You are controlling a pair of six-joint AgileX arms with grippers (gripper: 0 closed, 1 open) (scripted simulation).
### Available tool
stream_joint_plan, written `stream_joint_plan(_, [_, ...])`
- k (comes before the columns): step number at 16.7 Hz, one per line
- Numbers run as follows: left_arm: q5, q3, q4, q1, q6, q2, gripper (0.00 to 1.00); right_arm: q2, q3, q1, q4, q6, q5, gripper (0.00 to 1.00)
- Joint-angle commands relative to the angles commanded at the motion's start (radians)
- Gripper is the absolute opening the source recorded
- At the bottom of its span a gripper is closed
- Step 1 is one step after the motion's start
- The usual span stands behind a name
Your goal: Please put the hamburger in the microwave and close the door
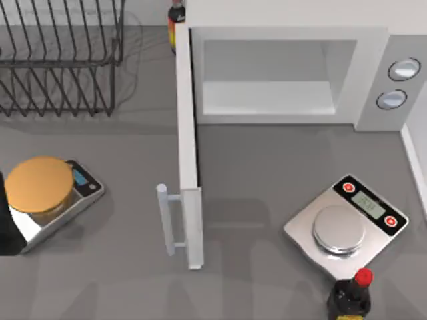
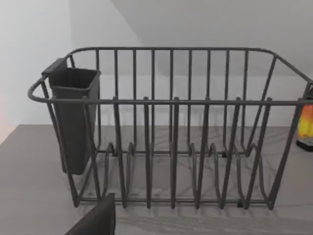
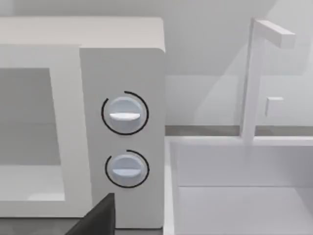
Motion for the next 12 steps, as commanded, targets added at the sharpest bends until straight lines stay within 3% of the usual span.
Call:
stream_joint_plan(5, [0.0, 0.0, 0.0, 0.0, 0.0, 0.0, 1.0, 0.064, 0.039, 0.004, -0.051, -0.053, -0.001, 1.0])
stream_joint_plan(12, [0.0, 0.0, 0.0, 0.0, 0.0, 0.0, 1.0, 0.505, 0.285, 0.027, -0.367, -0.399, -0.005, 1.0])
